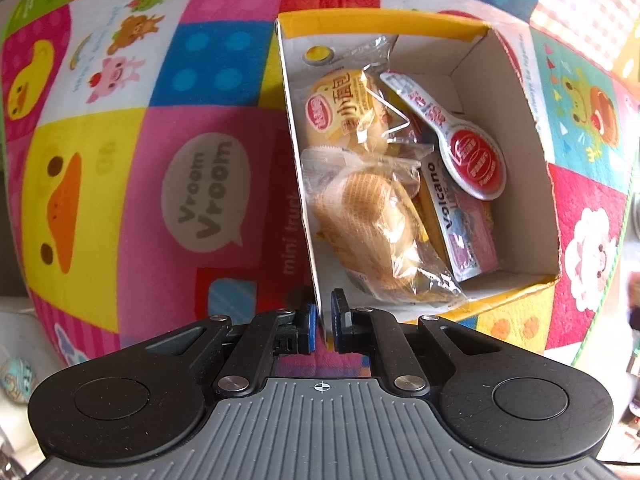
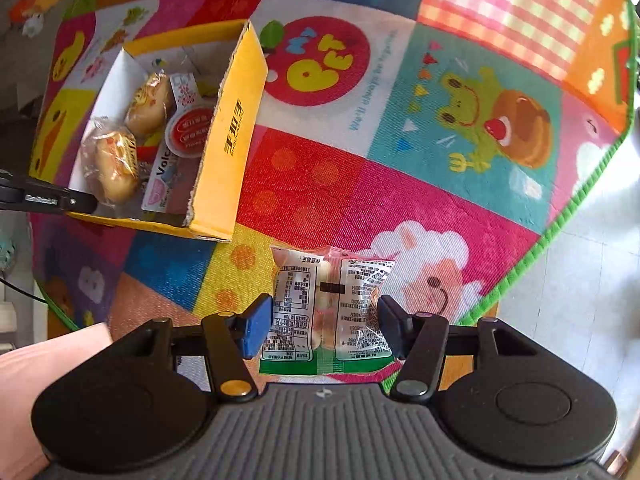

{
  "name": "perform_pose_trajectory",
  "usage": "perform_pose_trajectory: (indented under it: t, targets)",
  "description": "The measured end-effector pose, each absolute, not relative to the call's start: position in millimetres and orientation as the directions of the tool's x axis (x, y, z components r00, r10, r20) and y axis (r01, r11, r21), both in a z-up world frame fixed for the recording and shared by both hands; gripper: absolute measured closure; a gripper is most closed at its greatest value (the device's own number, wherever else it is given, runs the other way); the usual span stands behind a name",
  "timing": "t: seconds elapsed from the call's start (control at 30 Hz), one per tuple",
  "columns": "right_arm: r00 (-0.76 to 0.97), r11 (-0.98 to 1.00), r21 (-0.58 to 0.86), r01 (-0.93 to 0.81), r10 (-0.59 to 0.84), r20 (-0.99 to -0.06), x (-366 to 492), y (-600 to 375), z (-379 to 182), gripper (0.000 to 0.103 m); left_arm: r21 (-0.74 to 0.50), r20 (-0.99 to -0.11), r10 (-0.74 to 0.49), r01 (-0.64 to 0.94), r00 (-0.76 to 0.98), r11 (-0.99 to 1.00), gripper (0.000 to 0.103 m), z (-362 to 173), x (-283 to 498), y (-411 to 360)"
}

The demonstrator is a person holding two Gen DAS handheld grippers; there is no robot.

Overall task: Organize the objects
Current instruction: 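Close the right gripper on the clear candy pack and lift it, then carry the candy pack over the box and open the right gripper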

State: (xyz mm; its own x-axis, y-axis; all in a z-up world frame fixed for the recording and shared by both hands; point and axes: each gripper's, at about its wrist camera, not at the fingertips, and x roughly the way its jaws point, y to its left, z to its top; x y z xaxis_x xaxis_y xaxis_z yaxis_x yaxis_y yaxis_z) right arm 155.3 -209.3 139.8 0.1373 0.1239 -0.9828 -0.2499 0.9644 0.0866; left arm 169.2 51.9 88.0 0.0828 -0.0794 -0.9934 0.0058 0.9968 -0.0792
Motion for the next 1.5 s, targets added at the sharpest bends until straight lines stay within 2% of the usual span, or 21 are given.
perform_pose_trajectory:
  t: [0.2,0.37,0.47,1.0,1.2,1.5]
  targets:
    - [0.172,0.976,0.153,-0.152,0.179,-0.969,122,-197,193,0.046,-0.137,-0.980,-0.139,0.022,0.139,0.990,0.094,93,182,53]
    - [0.219,0.981,0.121,-0.150,0.152,-0.964,95,-170,221,0.046,-0.155,-0.971,-0.172,0.109,0.167,0.982,0.094,93,181,42]
    - [0.236,0.983,0.107,-0.148,0.141,-0.962,82,-158,231,0.046,-0.179,-0.967,-0.195,0.104,0.165,0.978,0.093,92,177,45]
    - [0.305,0.996,0.043,-0.082,0.066,-0.950,52,-139,257,0.046,-0.190,-0.966,-0.209,0.125,0.155,0.974,0.091,90,175,45]
    - [0.297,0.993,0.027,-0.113,0.059,-0.953,51,-129,259,0.046,-0.242,-0.955,-0.250,0.070,0.157,0.968,0.091,88,173,55]
    - [0.284,0.983,0.013,-0.181,0.065,-0.957,54,-116,259,0.046,-0.221,-0.959,-0.232,0.082,0.164,0.972,0.092,92,170,53]
